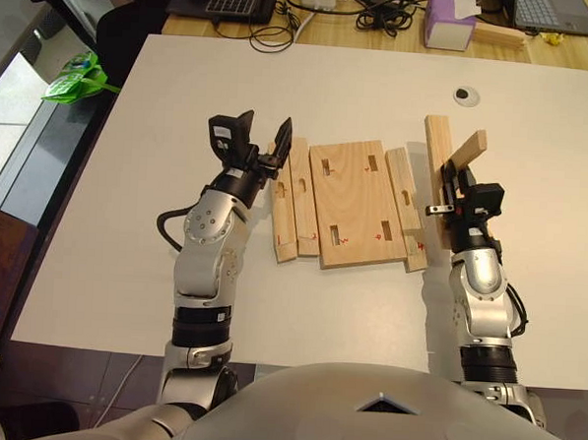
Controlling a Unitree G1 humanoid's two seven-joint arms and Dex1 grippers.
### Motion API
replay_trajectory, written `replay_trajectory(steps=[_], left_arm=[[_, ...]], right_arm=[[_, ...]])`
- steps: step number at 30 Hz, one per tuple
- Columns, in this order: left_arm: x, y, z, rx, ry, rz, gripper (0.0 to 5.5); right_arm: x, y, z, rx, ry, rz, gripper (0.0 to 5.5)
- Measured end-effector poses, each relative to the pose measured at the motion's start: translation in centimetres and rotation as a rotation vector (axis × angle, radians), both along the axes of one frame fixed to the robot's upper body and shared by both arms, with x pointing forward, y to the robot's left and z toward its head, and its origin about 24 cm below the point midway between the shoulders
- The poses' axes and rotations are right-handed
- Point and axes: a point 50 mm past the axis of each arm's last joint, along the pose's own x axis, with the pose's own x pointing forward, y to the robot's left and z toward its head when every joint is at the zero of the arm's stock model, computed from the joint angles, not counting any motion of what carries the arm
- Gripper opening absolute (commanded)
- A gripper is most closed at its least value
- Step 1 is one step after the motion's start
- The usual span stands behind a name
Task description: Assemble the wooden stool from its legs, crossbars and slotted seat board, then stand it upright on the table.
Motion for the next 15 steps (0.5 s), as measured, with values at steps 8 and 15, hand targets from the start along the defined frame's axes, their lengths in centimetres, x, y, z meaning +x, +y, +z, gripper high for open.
replay_trajectory(steps=[8,15], left_arm=[[0.3,-0.2,0.3,-0.011,0.002,-0.017,3.36],[2.1,-2.5,0.6,-0.412,0.267,-0.435,3.36]], right_arm=[[0.3,1.4,2.3,0.088,-0.104,0.08,0.4],[0.4,3.9,3.6,0.063,-0.158,0.236,0.4]])
